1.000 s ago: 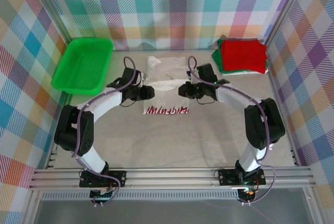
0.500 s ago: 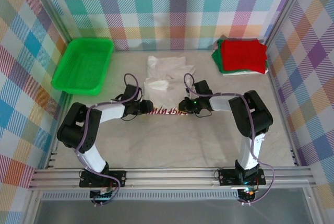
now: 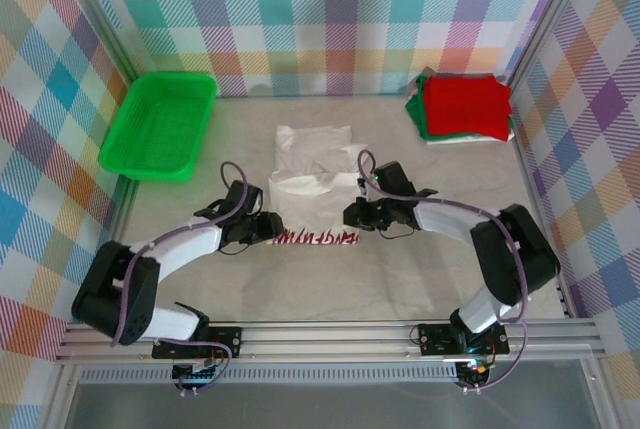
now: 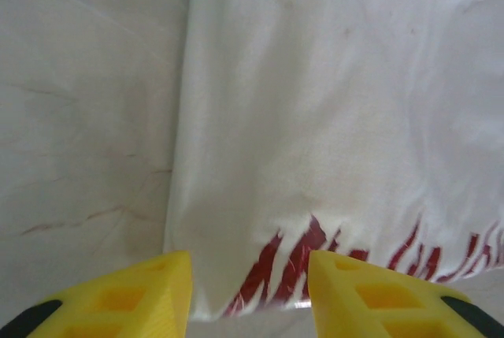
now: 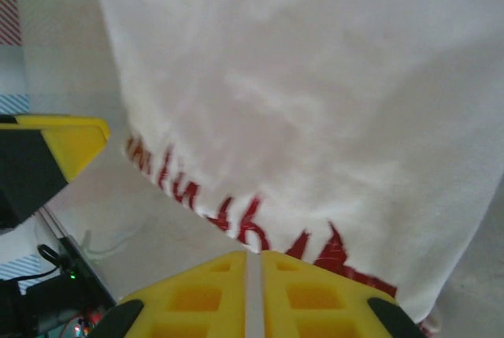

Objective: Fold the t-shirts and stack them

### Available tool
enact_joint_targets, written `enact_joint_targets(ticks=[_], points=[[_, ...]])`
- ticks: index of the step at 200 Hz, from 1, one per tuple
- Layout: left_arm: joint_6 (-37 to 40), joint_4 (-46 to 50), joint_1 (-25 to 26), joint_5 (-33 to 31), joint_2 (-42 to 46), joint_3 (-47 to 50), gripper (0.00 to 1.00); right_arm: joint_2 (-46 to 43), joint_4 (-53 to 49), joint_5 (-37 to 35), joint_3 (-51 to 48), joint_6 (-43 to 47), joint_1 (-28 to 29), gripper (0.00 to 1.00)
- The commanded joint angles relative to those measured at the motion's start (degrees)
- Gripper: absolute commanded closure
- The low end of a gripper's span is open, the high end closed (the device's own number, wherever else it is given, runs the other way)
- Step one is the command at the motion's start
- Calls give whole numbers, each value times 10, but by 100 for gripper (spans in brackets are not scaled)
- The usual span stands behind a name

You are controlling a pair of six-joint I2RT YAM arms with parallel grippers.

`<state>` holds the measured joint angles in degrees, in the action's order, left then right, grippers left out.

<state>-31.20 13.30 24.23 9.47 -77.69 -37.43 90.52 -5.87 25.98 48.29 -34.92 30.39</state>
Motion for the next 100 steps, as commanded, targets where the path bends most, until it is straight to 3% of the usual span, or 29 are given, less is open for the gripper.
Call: enact_joint_targets(ticks=[1, 42, 100], points=[[-20, 84, -10, -15, 24, -28, 55, -29, -47, -24, 36, -4, -2, 85], [-50, 137, -20, 12, 10, -35, 51, -20, -38, -50, 23, -8, -4, 78], [-40, 82, -9, 53, -39, -34, 50, 13, -14, -44, 19, -10, -4, 76]])
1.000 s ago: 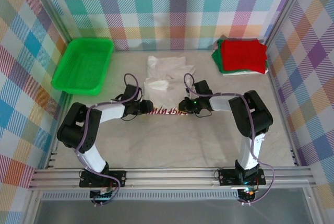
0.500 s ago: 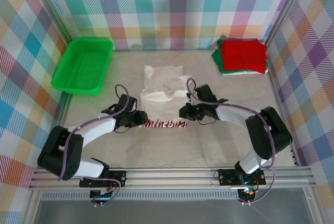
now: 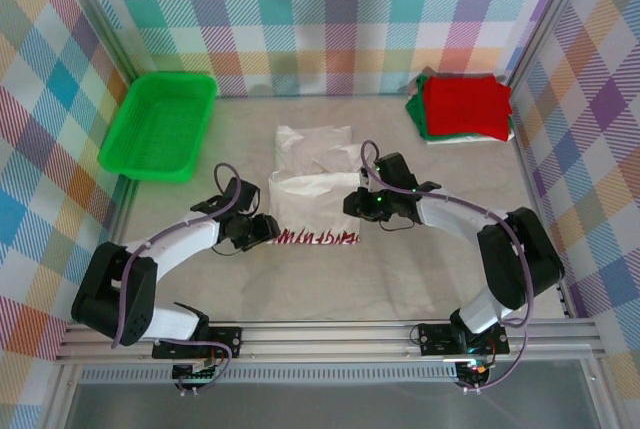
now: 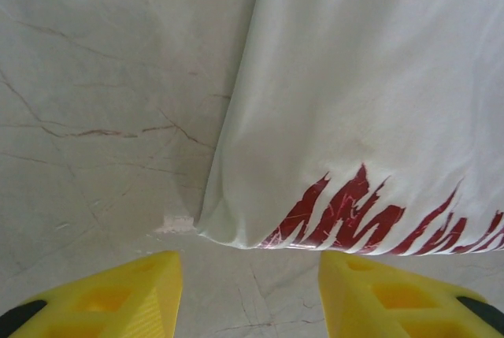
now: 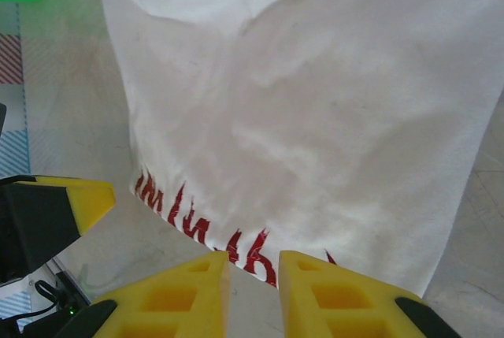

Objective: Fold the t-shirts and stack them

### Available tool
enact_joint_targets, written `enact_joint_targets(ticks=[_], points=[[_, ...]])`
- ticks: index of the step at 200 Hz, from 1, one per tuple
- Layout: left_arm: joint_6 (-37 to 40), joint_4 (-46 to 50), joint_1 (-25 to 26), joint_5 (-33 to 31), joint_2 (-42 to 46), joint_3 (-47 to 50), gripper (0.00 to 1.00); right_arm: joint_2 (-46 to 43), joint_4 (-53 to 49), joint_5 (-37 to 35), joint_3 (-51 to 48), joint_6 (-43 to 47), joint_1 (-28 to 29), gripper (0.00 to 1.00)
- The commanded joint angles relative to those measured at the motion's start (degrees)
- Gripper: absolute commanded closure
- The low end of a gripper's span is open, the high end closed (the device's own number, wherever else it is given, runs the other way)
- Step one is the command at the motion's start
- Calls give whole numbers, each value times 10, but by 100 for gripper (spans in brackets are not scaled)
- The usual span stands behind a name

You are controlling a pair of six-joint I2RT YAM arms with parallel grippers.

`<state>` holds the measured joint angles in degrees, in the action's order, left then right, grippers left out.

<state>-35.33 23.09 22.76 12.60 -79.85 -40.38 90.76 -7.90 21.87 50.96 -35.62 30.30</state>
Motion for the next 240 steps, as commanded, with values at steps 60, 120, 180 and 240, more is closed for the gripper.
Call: enact_joint_targets(ticks=[60, 120, 180, 240], points=[[4, -32, 13, 20, -56, -22, 51, 20, 14, -8, -14, -3, -3, 77], [13, -34, 13, 5, -91, -64, 60, 10, 31, -9, -42, -12, -3, 77], [15, -28, 14, -3, -100, -66, 77, -20, 35, -20, -77, -29, -3, 75], [15, -7, 14, -30, -57, -37, 97, -42, 47, 10, -120, -63, -5, 65]])
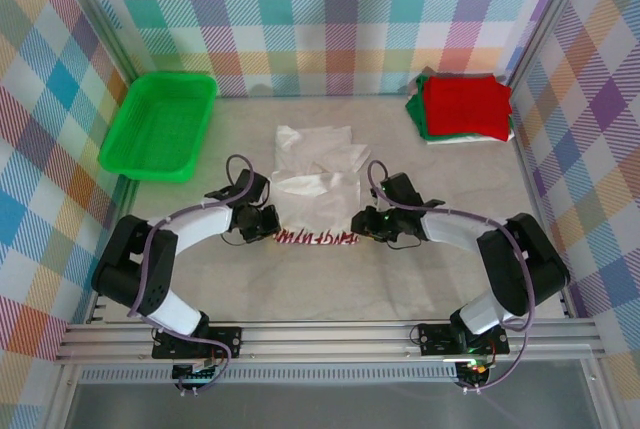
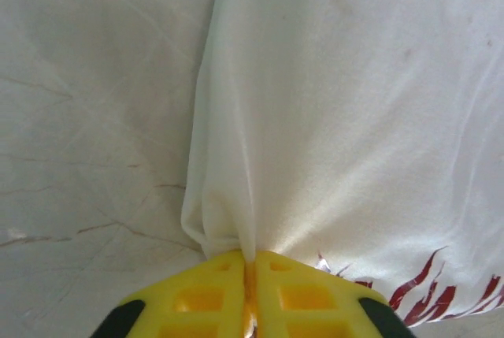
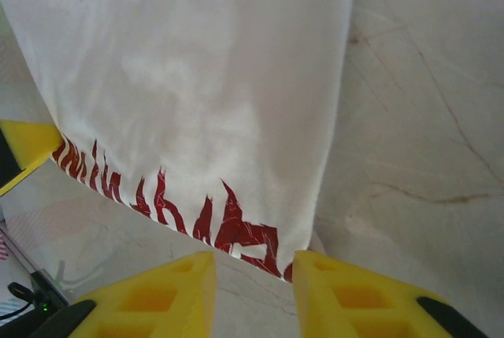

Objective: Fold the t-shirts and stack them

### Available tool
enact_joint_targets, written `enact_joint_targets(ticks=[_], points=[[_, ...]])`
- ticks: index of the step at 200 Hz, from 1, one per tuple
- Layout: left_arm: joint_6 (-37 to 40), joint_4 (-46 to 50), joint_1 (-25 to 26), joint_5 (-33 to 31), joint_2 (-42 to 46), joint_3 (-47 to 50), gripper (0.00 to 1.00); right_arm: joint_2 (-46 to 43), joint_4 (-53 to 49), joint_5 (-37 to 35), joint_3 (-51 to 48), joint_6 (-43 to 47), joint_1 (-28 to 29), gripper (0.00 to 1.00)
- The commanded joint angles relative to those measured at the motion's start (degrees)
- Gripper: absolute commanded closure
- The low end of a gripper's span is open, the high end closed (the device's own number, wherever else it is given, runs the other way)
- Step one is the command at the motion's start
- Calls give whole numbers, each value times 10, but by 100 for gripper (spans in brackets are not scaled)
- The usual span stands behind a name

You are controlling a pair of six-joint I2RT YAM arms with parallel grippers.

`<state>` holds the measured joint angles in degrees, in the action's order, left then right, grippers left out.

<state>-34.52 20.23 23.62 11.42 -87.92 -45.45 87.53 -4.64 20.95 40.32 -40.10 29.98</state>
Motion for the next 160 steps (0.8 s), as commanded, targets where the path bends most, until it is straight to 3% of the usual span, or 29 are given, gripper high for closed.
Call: enact_joint_targets(ticks=[1, 48, 99, 149, 160], points=[[6, 22, 6, -18, 24, 14, 97, -10, 15, 20, -14, -18, -2, 65], [6, 16, 5, -20, 33, 23, 100, 34, 56, 72, -11, -28, 2, 63], [4, 10, 6, -24, 45, 32, 100, 83, 92, 81, -1, -39, 13, 64], [2, 8, 6, -30, 60, 39, 100, 69, 89, 66, -5, -39, 16, 71], [2, 5, 5, -32, 62, 42, 100, 72, 65, 58, 2, -27, 16, 76]])
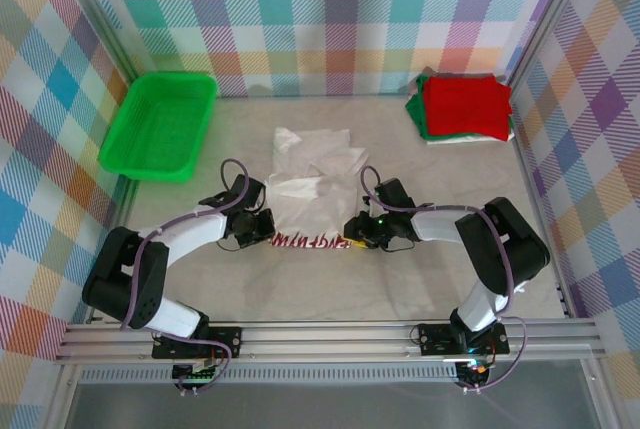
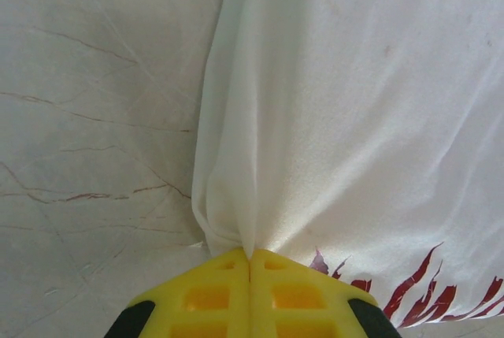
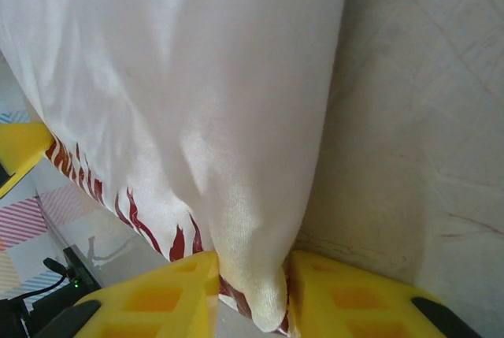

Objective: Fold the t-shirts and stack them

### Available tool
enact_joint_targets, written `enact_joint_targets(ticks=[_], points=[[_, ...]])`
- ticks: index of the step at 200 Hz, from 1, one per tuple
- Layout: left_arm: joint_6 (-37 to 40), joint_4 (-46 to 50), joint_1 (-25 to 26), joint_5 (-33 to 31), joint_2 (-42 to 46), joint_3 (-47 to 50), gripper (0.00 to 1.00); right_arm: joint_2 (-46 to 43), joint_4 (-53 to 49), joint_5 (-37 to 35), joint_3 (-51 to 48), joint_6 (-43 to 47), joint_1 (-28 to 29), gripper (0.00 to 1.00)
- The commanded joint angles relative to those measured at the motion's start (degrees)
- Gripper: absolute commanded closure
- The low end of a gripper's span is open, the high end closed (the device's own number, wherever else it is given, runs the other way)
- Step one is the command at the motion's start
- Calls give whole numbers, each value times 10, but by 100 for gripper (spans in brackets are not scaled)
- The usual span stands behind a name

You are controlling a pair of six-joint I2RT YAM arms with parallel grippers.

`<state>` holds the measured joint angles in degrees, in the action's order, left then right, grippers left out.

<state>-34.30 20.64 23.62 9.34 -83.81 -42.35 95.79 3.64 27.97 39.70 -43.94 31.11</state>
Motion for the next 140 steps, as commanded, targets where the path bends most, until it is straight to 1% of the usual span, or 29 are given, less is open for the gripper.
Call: enact_joint_targets(ticks=[1, 9, 21, 39, 67, 83, 104, 125, 140], points=[[0, 1, 5, -12, 21, 11, 100, -10, -20, -12, 8, 13, 4, 77], [1, 3, 5, -15, 20, 11, 100, -9, -24, -13, 9, 15, 4, 79], [0, 4, 5, -15, 18, 11, 100, -9, -19, -13, 2, 12, 4, 90], [0, 6, 5, -17, 22, 18, 100, -16, -28, -15, -3, 14, 4, 100], [11, 32, 6, -6, 57, 32, 100, -68, -57, -15, -21, 25, 4, 100], [22, 69, 15, -3, 103, 46, 100, -116, -103, -11, -33, 40, 4, 100], [24, 131, 40, 0, 189, 66, 100, -197, -156, 4, -65, 47, 8, 100], [-4, 157, 64, 45, 264, 84, 100, -276, -226, 9, -81, 48, 11, 100], [-16, 175, 78, 62, 297, 70, 100, -339, -269, -10, -73, 41, 12, 100]])
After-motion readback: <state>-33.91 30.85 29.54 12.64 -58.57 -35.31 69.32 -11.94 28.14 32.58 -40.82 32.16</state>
